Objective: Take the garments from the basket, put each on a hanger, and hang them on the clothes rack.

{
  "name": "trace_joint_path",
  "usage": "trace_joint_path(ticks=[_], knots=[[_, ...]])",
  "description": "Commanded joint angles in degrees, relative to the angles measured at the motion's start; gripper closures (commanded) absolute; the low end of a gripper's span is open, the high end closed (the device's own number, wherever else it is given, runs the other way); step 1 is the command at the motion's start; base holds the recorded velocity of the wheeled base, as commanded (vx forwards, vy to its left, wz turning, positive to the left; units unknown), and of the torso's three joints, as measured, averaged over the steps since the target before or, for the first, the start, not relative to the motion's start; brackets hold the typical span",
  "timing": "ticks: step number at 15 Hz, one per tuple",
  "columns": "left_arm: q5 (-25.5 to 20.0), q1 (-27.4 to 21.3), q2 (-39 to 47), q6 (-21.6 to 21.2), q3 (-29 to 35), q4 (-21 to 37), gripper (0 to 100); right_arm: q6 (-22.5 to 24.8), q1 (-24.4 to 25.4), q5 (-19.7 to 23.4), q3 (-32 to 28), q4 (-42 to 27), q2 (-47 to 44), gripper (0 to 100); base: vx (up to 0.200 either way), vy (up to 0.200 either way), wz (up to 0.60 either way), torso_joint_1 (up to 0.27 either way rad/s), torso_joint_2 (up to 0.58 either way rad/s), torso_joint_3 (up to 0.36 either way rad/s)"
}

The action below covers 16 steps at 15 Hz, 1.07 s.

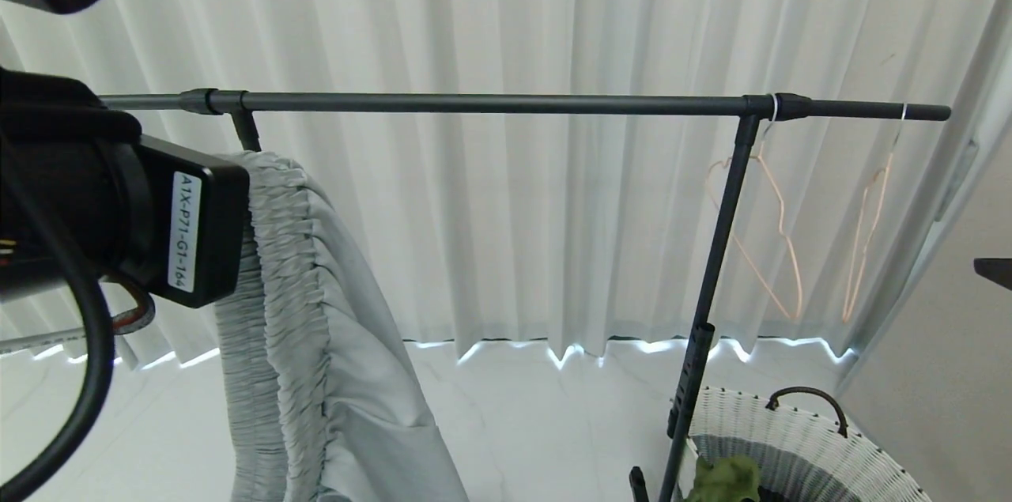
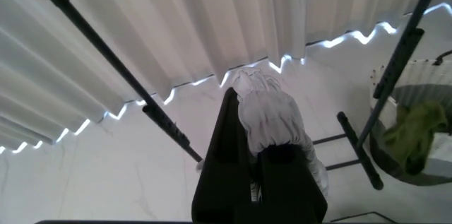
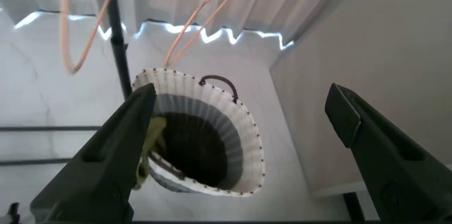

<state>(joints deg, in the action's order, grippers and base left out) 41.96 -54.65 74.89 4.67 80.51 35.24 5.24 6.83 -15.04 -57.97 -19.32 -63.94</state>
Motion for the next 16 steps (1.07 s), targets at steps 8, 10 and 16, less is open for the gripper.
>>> trace_joint_path(ticks=[8, 10, 16], knots=[[0.0, 3.2, 0.5, 0.1, -1.0, -0.1, 100, -6.1, -4.0, 0.2, 1.6, 15.0, -17.7, 0, 0.025, 0.000, 0.00, 0.000, 0.00, 0.000], [0.0, 3.8, 0.4, 0.1, -1.5, -0.1, 100, -6.1, -6.0, 0.6, 1.5, 17.5, -21.5, 0, 0.000, 0.000, 0.00, 0.000, 0.00, 0.000], [0.0, 3.8, 0.3, 0.2, -2.9, -0.1, 100, -6.6, -12.0, 2.7, 1.5, 23.0, -30.1, 0, 0.000, 0.000, 0.00, 0.000, 0.00, 0.000]])
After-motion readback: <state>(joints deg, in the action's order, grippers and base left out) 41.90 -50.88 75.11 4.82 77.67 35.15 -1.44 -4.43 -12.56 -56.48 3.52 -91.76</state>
